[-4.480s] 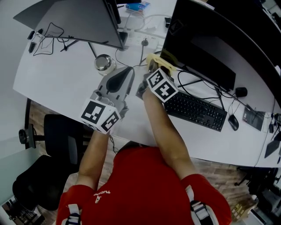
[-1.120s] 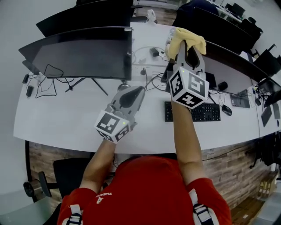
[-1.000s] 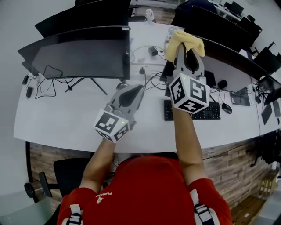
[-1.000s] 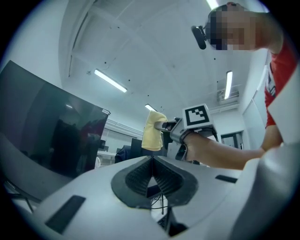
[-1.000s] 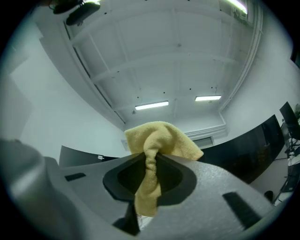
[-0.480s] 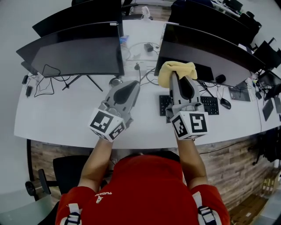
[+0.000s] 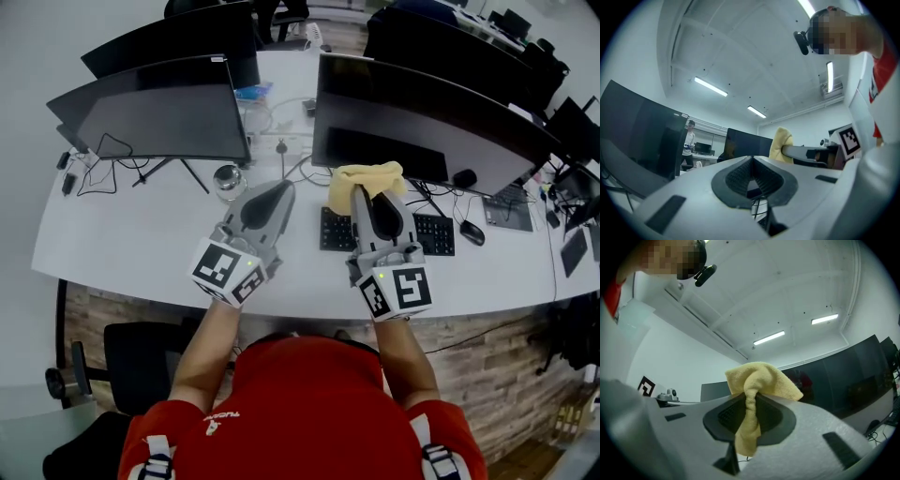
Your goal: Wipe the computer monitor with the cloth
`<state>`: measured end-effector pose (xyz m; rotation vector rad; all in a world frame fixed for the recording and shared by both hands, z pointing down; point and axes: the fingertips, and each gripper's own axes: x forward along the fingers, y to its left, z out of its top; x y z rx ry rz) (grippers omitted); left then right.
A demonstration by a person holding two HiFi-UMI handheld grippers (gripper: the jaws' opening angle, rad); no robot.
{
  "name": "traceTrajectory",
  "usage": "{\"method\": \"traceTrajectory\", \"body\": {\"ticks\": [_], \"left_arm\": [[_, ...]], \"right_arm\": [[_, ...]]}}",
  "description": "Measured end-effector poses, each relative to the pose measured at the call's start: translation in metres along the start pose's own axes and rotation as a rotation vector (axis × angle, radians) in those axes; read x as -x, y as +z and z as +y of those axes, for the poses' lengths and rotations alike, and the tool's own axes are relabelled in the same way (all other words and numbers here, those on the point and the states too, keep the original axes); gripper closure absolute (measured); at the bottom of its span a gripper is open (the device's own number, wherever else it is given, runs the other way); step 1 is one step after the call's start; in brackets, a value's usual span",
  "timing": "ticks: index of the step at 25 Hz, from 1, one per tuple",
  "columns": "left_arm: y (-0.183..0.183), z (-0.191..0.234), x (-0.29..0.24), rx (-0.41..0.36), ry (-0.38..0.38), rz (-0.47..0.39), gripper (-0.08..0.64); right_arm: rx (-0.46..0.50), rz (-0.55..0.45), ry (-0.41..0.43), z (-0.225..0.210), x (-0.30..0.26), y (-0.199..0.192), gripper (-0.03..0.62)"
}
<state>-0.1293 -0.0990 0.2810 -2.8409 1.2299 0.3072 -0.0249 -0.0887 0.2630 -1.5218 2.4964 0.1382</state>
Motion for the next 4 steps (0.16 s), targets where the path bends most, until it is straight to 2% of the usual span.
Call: {"method": "traceTrajectory", "body": {"ticks": [4], "left_arm": [[0.0, -0.028, -0.013, -0.004, 0.016, -0.01, 0.549]], "right_arm": [[-0.004, 0.002, 0.027, -0.019, 0.022, 0.004, 0.534]]}}
